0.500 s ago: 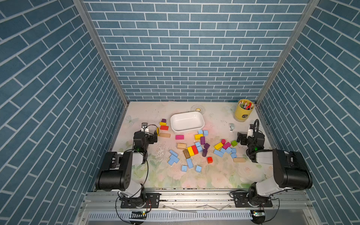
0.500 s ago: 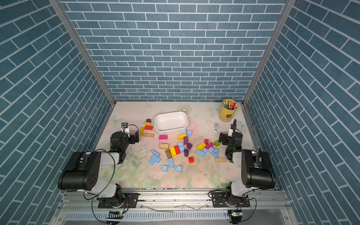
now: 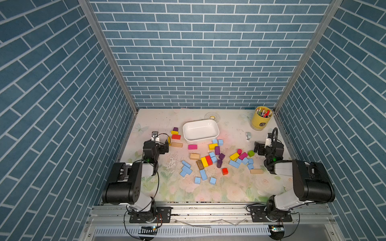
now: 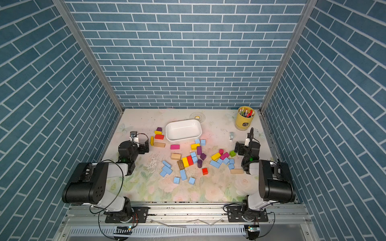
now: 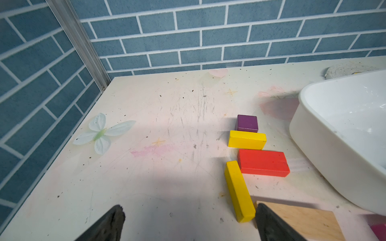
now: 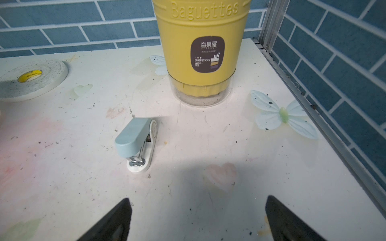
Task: Pick out the blue building blocks
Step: Pick up the building block from the center of the board.
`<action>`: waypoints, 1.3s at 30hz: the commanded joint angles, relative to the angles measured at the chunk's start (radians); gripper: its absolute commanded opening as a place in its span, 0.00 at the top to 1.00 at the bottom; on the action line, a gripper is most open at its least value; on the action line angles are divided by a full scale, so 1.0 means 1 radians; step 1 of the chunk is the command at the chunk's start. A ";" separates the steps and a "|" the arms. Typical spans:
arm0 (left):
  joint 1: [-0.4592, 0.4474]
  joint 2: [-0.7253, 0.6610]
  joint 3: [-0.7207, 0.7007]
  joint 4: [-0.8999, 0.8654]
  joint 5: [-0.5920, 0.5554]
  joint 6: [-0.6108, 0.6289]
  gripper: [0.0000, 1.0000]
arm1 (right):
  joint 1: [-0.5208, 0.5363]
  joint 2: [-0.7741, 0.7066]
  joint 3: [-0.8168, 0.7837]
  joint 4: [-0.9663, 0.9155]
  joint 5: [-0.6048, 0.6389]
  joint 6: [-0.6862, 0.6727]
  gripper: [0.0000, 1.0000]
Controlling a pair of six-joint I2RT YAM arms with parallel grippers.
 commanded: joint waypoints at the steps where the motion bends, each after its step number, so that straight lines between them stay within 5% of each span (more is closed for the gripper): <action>1: -0.002 0.006 -0.005 0.013 -0.007 0.008 0.01 | -0.001 0.000 0.012 0.021 0.008 -0.008 0.01; 13: -0.003 0.002 -0.003 0.009 -0.024 0.004 0.01 | -0.001 -0.007 0.012 0.016 0.013 -0.009 0.01; 24: -0.002 -0.279 0.085 -0.341 -0.157 -0.067 0.01 | 0.001 -0.302 0.227 -0.525 -0.005 0.069 0.01; 31: -0.002 -0.462 0.286 -0.653 -0.016 -0.122 0.01 | 0.018 -0.389 0.383 -0.849 -0.150 0.147 0.01; 39: -0.002 -0.535 0.522 -1.003 0.142 -0.216 0.01 | 0.189 -0.342 0.545 -1.210 -0.171 0.118 0.02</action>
